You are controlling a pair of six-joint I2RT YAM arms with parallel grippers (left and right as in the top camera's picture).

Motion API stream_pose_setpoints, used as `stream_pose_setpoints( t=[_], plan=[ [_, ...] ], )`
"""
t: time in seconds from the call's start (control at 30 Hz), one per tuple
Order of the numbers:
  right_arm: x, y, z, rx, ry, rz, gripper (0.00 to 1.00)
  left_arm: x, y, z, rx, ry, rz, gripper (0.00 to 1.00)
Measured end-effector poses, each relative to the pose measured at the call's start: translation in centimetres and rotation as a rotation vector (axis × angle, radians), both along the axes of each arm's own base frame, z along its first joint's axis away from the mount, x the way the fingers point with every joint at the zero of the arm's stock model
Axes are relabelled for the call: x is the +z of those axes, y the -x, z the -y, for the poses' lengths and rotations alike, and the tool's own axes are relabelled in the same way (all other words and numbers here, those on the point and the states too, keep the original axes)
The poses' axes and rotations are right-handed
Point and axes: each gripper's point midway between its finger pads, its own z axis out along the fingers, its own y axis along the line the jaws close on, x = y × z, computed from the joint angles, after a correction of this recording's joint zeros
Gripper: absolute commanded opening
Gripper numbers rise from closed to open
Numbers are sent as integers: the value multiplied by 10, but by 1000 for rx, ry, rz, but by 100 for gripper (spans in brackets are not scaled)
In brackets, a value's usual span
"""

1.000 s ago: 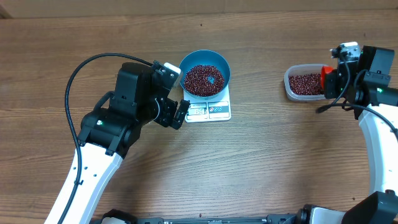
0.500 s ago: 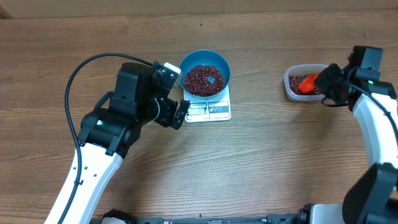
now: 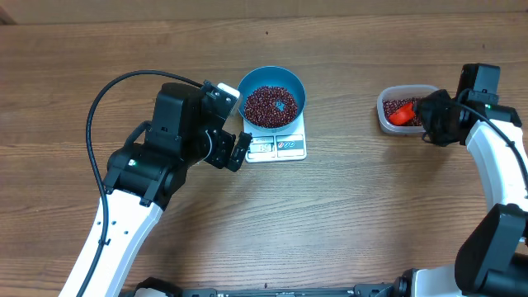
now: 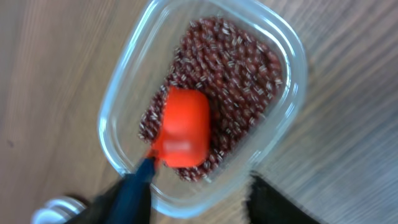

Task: Scoop item into bowl and weigh 150g on scale
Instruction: 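Lower the scoop into the tub and open the right gripper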

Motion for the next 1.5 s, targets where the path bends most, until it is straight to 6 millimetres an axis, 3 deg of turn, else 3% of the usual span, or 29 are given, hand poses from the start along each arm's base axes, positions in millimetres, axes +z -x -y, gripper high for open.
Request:
stream_pose_setpoints(
  t=[0.13, 0.27, 0.57, 0.73, 1.03, 1.17, 1.33, 1.5],
  plan=[
    [-4, 7, 0, 26, 13, -31, 91, 0, 0, 0, 0, 0, 0, 99],
    [-7, 14, -2, 51, 14, -61, 96, 0, 0, 0, 0, 0, 0, 100],
    [-16, 39, -3, 73, 18, -168, 100, 0, 0, 0, 0, 0, 0, 100],
    [-21, 51, 5, 46, 25, -219, 100, 0, 0, 0, 0, 0, 0, 100],
    [-20, 51, 11, 129, 49, -205, 100, 0, 0, 0, 0, 0, 0, 100],
    [-6, 42, 3, 274, 62, -147, 100, 0, 0, 0, 0, 0, 0, 100],
    [32, 40, -4, 462, 128, -65, 100, 0, 0, 0, 0, 0, 0, 100],
    [58, 54, -10, 641, 218, -16, 100, 0, 0, 0, 0, 0, 0, 100]
  ],
)
